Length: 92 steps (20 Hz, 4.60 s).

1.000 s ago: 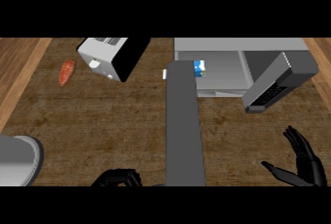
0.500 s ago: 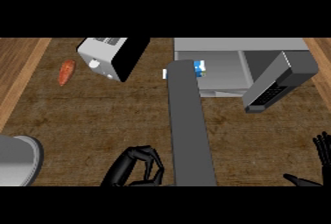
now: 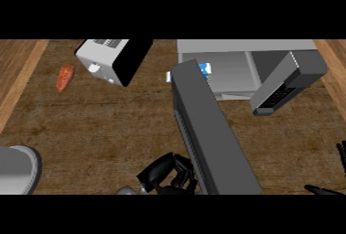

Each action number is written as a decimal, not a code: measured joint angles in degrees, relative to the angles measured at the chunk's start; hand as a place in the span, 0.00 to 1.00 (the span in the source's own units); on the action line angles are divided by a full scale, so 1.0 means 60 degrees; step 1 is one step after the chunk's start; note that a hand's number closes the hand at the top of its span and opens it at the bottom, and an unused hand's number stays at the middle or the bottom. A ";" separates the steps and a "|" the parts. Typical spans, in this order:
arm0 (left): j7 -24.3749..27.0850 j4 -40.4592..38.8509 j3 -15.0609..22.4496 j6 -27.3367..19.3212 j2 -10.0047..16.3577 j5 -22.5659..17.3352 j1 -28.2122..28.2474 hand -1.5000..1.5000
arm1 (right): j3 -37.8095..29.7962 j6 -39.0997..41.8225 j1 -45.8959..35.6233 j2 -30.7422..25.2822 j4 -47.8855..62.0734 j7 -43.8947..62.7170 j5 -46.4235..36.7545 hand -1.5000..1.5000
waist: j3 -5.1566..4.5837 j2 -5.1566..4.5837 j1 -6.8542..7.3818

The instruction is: Pick up the milk, place it into the microwave and close the microwave

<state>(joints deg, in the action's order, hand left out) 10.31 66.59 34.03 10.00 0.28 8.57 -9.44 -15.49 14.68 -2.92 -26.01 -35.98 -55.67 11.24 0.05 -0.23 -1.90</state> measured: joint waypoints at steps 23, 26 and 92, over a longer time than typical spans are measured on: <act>0.0781 -0.1454 0.3873 -0.4609 0.0119 -0.4237 -0.3370 1.00 | 0.1135 0.0749 -0.0284 -0.0199 -0.2549 0.0880 0.0740 0.00 | -0.0050 -0.0172 -0.1205; 0.0713 -0.1486 0.3883 -0.4908 0.0078 -0.4676 -0.3938 1.00 | 0.1253 0.0867 -0.0402 -0.0312 -0.2851 0.1115 0.0874 0.00 | -0.0050 -0.0215 -0.1454; 0.1219 -0.3866 0.2806 -0.7949 0.0560 -0.8183 -0.8812 1.00 | 0.4527 0.3806 -0.2996 -0.1859 -0.8889 0.4981 0.2842 1.00 | 0.0078 -0.0808 -0.4101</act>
<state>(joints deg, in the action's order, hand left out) 17.62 43.40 50.87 -37.69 3.64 -40.52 -62.31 11.67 37.51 -20.89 -37.16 -89.31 -25.78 28.29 0.52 -5.08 -26.51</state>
